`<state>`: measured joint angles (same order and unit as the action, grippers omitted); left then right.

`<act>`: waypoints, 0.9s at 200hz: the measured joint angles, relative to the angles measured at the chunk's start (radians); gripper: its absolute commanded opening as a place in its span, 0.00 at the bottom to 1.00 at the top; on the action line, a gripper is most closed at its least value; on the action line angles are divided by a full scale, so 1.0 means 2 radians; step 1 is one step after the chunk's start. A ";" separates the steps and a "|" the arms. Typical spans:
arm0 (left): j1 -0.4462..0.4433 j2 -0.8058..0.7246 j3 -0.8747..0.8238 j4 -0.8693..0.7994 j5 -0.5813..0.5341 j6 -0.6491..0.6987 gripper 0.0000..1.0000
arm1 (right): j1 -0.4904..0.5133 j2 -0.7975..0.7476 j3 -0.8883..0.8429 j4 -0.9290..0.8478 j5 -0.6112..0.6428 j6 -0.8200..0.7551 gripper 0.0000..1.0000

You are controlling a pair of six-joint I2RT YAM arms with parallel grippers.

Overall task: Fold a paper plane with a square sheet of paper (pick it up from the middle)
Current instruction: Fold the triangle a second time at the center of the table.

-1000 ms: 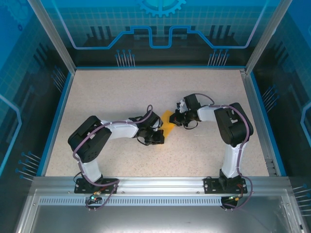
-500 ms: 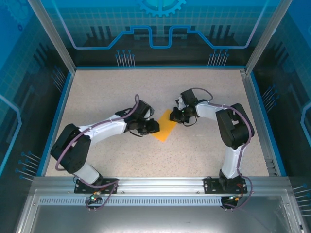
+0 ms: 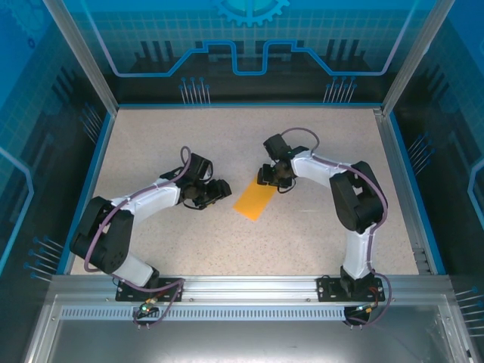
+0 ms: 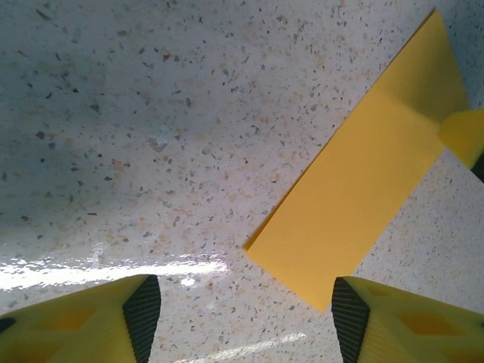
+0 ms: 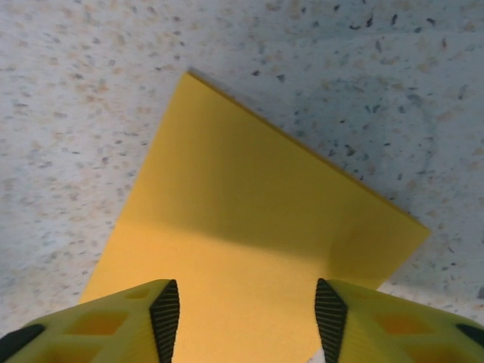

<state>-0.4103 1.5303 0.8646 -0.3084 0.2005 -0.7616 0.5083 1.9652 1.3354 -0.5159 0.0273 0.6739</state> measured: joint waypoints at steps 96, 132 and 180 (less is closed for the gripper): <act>0.000 -0.004 -0.018 0.013 0.051 -0.002 0.74 | 0.047 0.046 0.047 -0.002 -0.045 -0.112 0.56; 0.000 -0.004 -0.037 0.026 0.086 -0.012 0.75 | 0.047 0.046 0.041 0.018 -0.084 -0.123 0.56; -0.007 -0.002 -0.042 0.025 0.109 -0.013 0.76 | 0.037 0.046 0.029 0.034 -0.104 -0.111 0.54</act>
<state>-0.4252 1.5257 0.7815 -0.2584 0.4187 -0.7872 0.5816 2.0571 1.3933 -0.4473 -0.1810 0.4526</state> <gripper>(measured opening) 0.754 0.545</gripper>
